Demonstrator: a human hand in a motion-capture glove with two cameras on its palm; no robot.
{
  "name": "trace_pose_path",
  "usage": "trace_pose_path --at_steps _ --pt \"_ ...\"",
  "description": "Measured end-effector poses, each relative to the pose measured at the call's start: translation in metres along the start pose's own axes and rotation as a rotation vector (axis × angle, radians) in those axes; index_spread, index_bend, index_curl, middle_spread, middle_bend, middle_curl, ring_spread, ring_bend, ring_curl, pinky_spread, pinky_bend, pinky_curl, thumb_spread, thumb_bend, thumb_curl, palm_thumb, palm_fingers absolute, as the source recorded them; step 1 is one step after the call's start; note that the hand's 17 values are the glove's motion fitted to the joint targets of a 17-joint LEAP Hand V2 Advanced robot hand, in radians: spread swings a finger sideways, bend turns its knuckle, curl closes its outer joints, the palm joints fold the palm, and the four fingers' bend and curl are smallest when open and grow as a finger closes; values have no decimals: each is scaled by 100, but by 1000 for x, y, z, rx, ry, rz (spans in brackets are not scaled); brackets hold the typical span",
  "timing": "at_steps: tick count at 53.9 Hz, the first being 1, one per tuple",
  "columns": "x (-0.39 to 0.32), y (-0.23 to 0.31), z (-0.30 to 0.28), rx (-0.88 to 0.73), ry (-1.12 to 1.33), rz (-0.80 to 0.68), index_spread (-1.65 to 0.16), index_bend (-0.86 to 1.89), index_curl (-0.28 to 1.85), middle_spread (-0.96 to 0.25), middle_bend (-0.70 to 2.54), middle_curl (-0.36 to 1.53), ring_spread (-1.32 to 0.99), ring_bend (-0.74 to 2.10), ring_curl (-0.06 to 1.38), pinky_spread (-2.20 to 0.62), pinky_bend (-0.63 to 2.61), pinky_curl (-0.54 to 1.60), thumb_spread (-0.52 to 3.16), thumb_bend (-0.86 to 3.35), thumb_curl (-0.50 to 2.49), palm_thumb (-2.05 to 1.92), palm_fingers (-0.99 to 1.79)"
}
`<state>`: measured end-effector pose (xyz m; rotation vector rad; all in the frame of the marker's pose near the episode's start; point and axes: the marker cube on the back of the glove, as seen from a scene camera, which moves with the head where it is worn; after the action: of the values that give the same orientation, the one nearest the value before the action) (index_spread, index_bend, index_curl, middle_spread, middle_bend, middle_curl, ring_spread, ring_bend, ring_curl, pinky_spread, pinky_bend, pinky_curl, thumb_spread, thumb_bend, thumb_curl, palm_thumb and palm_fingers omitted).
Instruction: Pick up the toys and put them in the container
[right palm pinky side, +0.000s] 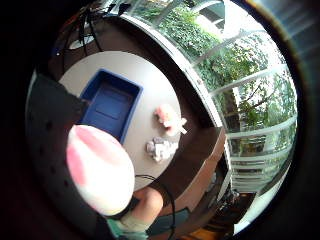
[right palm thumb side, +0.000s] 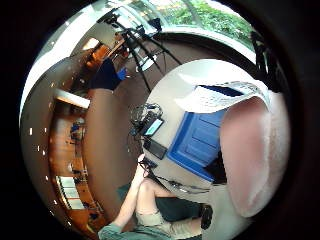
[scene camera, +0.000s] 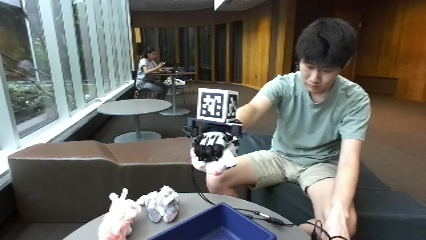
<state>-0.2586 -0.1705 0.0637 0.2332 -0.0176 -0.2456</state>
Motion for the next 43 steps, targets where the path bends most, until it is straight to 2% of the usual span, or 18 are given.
trace_pose_path --at_steps 12,24,30,31,32,35,36,37,38,39,40,42,43 --pt "-38 -40 24 -39 36 -17 -52 105 138 -37 143 117 -42 166 85 -36 122 69 26 16 126 71 47" --pt "-35 -78 40 -69 30 27 -51 100 141 -35 139 116 -40 165 83 -35 123 69 27 13 129 70 42" --pt "-31 -86 52 -139 20 47 -50 96 141 -34 136 114 -40 164 82 -35 123 69 28 11 130 69 40" --pt "-31 -86 54 -154 21 52 -50 91 141 -37 120 112 -40 162 81 -35 129 70 33 14 130 73 16" --pt "-30 -87 56 -168 22 56 -50 94 141 -35 132 114 -39 163 83 -35 127 71 31 10 130 69 35" --pt "-27 -86 61 -210 26 70 -49 88 140 -35 128 112 -39 160 80 -34 128 69 33 8 129 68 31" --pt "-26 -86 63 -232 26 74 -49 78 137 -35 120 109 -39 158 78 -33 128 68 37 5 127 66 17" --pt "-25 -85 64 -258 27 77 -48 76 136 -35 119 109 -38 159 79 -33 128 69 38 5 126 65 16" --pt "-24 -83 66 -286 26 78 -48 71 133 -35 86 101 -38 162 79 -33 137 71 46 7 126 67 -10" --pt "-23 -82 67 -314 24 78 -47 69 132 -35 80 100 -38 163 80 -32 139 71 49 6 125 66 -9" --pt "-22 -81 68 -338 23 77 -46 51 126 -35 100 101 -37 151 75 -28 126 65 59 -2 121 52 -17" --pt "-21 -79 68 -378 18 74 -44 39 120 -35 93 97 -36 141 73 -23 125 65 69 -3 116 47 -27" --pt "-19 -78 68 -397 14 72 -42 28 115 -32 82 93 -34 131 70 -20 129 65 74 -7 112 41 -43"
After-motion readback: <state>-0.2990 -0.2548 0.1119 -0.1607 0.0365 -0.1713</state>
